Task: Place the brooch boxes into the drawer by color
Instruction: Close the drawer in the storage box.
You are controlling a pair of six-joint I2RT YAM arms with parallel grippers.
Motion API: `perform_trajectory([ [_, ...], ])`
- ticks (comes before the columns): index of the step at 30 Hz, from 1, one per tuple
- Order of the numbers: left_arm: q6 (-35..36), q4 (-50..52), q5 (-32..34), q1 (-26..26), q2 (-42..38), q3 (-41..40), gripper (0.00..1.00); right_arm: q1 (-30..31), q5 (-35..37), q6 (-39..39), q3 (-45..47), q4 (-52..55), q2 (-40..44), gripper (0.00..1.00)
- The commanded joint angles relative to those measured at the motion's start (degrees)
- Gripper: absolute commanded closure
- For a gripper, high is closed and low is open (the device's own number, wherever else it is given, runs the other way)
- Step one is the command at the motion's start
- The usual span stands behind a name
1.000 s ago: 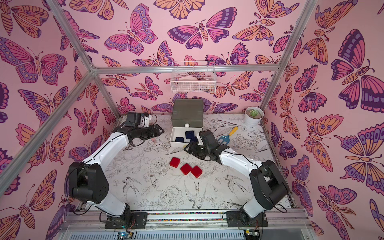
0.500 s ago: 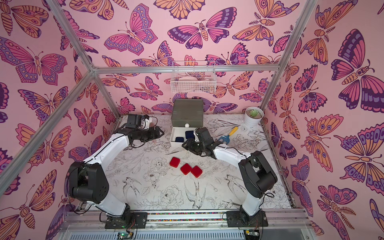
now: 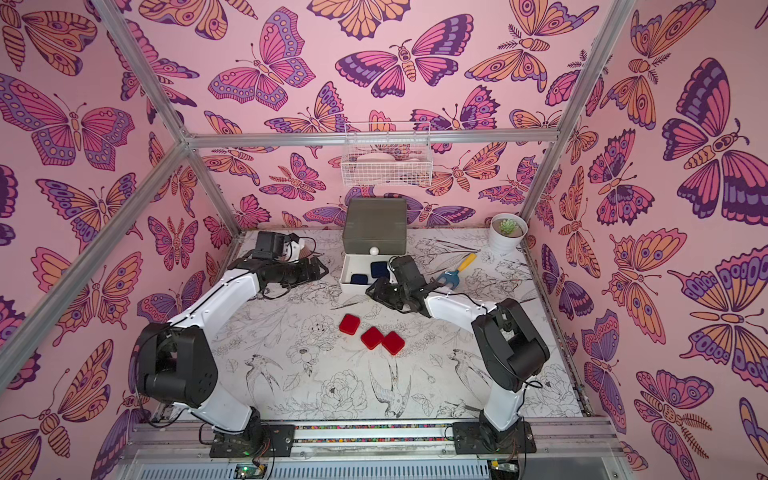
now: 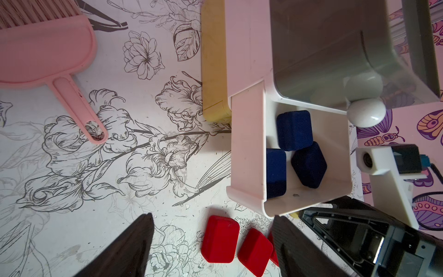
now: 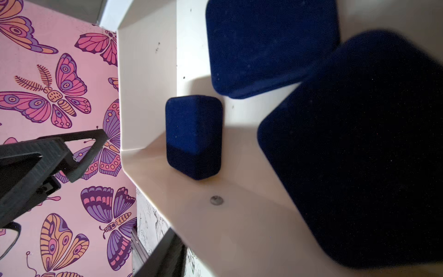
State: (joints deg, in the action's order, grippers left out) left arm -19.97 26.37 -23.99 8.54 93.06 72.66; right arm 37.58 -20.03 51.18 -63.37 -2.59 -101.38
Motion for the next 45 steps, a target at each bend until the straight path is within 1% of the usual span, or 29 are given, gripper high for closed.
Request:
perform_trajectory([
  [1,1.0,-0.4,0.5,-0.4,-1.7,-1.2,0.16,-0.3,2.8,0.2,-1.7,-0.7,-0.4,0.59],
  [7,1.2,-0.3,0.8,-0.4,-2.2,-1.4,0.16,-0.3,5.8,-0.2,-1.7,-0.8,0.6,0.69],
  [14,1.5,-0.3,0.5,-0.6,-2.3,-1.6,0.16,-1.8,7.5,-0.7,-3.6,-1.1,0.2,0.71],
  [17,1.6,-0.3,0.4,-0.7,-2.3,-1.9,0.16,-2.2,8.0,-1.9,-5.5,-0.4,-0.5,0.70],
  [22,1.6,-0.3,0.1,-0.7,-2.3,-2.0,0.16,-2.9,8.4,-2.5,-8.4,-1.8,-3.8,0.67],
  [25,1.6,-0.2,0.0,-0.7,-2.3,-2.1,0.16,-3.5,8.6,-1.2,-8.4,-5.2,-5.2,0.66],
  [28,1.7,-0.1,-0.1,-0.8,-2.4,-2.3,0.16,-3.7,9.1,-1.0,-8.4,-7.1,-5.6,0.61],
  [29,1.7,0.0,-0.1,-0.8,-2.5,-2.4,0.16,-3.7,9.3,-1.1,-8.3,-7.3,-5.4,0.58],
  [30,1.7,-0.1,-0.1,-0.8,-2.5,-2.5,0.16,-3.7,9.3,-1.3,-8.3,-7.4,-4.9,0.53],
  [33,1.8,0.0,-0.1,-0.8,-2.5,-2.7,0.16,-3.8,9.4,-2.0,-7.0,-7.2,-2.6,0.45],
  [35,1.8,0.0,0.0,-0.8,-2.4,-2.7,0.16,-3.9,9.7,-2.1,-4.7,-7.7,0.0,0.43],
  [39,1.6,0.0,-0.3,-0.9,-2.0,-2.3,0.16,-4.6,9.6,-2.1,-0.1,-6.4,4.9,0.41],
  [40,1.4,0.0,-0.5,-1.0,-1.8,-2.2,0.16,-5.0,9.3,-2.2,1.1,-6.2,5.8,0.41],
  [41,1.2,0.0,-0.8,-1.1,-1.7,-2.1,0.16,-5.5,9.0,-2.2,2.5,-5.9,6.9,0.44],
  [45,1.1,-0.1,-1.3,-1.2,-1.3,-1.8,0.16,-7.2,9.9,-2.4,6.8,-5.3,10.3,0.67],
])
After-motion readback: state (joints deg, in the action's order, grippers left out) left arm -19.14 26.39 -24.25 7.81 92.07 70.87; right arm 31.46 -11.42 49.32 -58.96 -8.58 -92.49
